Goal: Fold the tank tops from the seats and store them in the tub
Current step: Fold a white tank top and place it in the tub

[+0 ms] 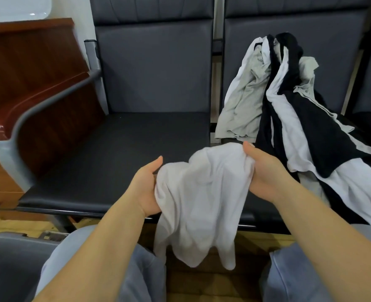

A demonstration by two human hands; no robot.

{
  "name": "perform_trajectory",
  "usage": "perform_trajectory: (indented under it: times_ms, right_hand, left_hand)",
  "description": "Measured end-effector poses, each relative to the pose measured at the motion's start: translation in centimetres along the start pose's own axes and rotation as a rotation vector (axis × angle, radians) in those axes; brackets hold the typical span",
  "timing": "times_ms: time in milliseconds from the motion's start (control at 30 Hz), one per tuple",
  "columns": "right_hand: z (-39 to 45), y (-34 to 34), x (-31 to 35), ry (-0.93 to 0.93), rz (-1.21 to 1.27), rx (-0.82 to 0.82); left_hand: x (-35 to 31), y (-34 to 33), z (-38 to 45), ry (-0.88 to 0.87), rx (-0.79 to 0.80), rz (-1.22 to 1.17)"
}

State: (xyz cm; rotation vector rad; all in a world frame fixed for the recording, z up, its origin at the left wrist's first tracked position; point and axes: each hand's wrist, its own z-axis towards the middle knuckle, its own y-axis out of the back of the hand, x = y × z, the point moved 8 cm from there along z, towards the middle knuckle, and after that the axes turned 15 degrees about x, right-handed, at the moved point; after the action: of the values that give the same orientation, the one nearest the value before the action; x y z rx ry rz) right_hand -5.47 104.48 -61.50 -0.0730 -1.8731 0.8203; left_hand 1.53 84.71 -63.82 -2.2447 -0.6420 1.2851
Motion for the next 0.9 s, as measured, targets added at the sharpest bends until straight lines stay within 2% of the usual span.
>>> perform_trajectory:
  times_ms: [100, 233, 400, 533, 700, 800, 900]
  right_hand:
    - [-0.2, -1.2, 0.0, -0.038, -0.042, 0.095]
    - [-0.3, -1.8, -1.3, -0.151, -0.069, 0.184]
    - [-0.5, -3.5, -3.9, -0.312, 0.056, 0.385]
    - [-0.2, -4.5, -4.2, -0.281, 0.075, 0.511]
    - [0.1, -4.1, -4.2, -0.238, 0.126, 0.485]
    - [0.5, -3.8, -3.9, -0.182, 0.033, 0.424]
    - [1.2, -2.3, -3.0, -0.036, -0.066, 0.233]
  left_hand:
    - [0.1, -1.1, 0.1, -0.002, 0.105, 0.070]
    - [-1.3, -1.3, 0.2, -0.168, 0.133, 0.128]
    - [-1.3, -1.5, 0.0, -0.194, 0.155, 0.106]
    - [-2.1, -1.4, -0.4, -0.279, 0.140, 0.103]
    - [-2.5, -0.8, -0.1, -0.319, 0.108, 0.124]
    - [-3.0, -0.1, 0.2, -0.360, -0.005, 0.205]
    - [-3.6, 0.7, 0.1, -0.342, -0.199, 0.321]
